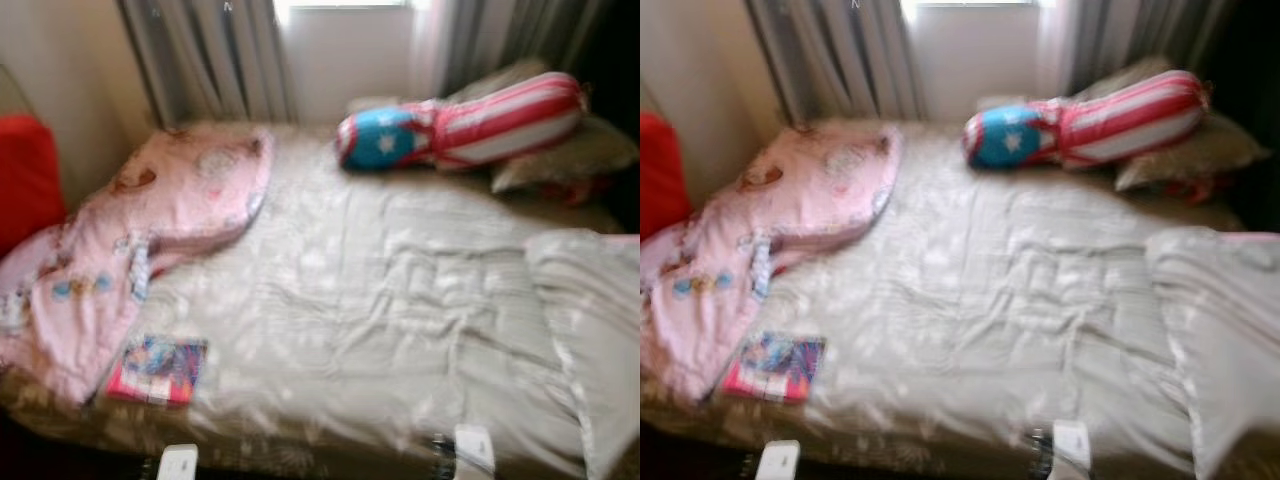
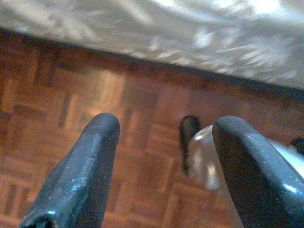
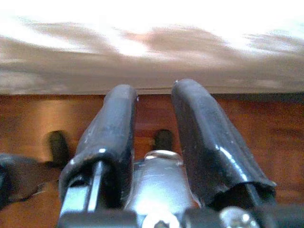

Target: Clean up the room

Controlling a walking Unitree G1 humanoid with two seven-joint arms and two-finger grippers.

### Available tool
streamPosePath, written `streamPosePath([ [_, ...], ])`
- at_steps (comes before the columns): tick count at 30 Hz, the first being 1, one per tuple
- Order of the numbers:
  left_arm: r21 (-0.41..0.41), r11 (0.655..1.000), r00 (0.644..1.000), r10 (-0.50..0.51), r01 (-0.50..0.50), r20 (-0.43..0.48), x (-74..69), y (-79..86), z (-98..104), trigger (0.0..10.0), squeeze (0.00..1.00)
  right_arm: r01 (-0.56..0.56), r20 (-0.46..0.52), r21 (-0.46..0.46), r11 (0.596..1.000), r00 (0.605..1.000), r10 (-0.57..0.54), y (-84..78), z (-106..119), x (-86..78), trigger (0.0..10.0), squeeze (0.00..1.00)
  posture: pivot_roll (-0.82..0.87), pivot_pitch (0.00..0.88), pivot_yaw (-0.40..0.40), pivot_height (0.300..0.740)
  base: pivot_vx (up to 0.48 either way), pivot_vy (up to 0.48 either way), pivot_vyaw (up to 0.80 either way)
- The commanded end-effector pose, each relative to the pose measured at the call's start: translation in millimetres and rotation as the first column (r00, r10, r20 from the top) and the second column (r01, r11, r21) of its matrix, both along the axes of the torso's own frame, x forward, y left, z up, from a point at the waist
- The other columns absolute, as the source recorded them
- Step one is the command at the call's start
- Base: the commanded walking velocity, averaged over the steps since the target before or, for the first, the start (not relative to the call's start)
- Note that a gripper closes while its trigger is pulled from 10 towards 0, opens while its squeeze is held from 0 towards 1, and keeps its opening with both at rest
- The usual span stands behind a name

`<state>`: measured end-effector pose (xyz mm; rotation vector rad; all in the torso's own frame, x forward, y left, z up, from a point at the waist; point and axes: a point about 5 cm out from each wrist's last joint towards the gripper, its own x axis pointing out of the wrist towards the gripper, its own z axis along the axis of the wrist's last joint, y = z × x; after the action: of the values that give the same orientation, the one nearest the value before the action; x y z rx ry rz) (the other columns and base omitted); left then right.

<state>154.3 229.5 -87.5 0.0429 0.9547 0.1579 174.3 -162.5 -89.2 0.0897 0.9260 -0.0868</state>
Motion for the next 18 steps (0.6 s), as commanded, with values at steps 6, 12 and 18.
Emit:
streamPosePath([
  [6, -0.009, 1.0, 1.0, -0.011, 0.011, -0.003, 0.5, -4.9, -1.0, 10.0, 0.0, -0.002, -0.01, -0.024, 1.0, 1.0, 0.001, -9.4, -1.0, -3.8, 10.0, 0.0, 0.0, 0.0, 0.018, 0.74, 0.0, 0.385, 0.0],
  [12, -0.011, 1.0, 1.0, -0.01, 0.01, -0.006, -0.4, -5.8, -1.6, 10.0, 0.0, 0.0, -0.006, -0.029, 1.0, 1.0, 0.0, -10.3, -0.5, -3.1, 10.0, 0.0, 0.0, 0.0, 0.019, 0.74, 0.0, 0.383, 0.0],
  [18, -0.009, 1.0, 1.0, -0.013, 0.013, -0.017, -2.7, -6.9, -2.8, 10.0, 0.0, -0.031, -0.017, -0.037, 0.999, 0.999, 0.03, -8.1, -2.0, -6.2, 10.0, 0.0, 0.0, 0.0, 0.014, 0.74, 0.0, 0.366, 0.0],
])
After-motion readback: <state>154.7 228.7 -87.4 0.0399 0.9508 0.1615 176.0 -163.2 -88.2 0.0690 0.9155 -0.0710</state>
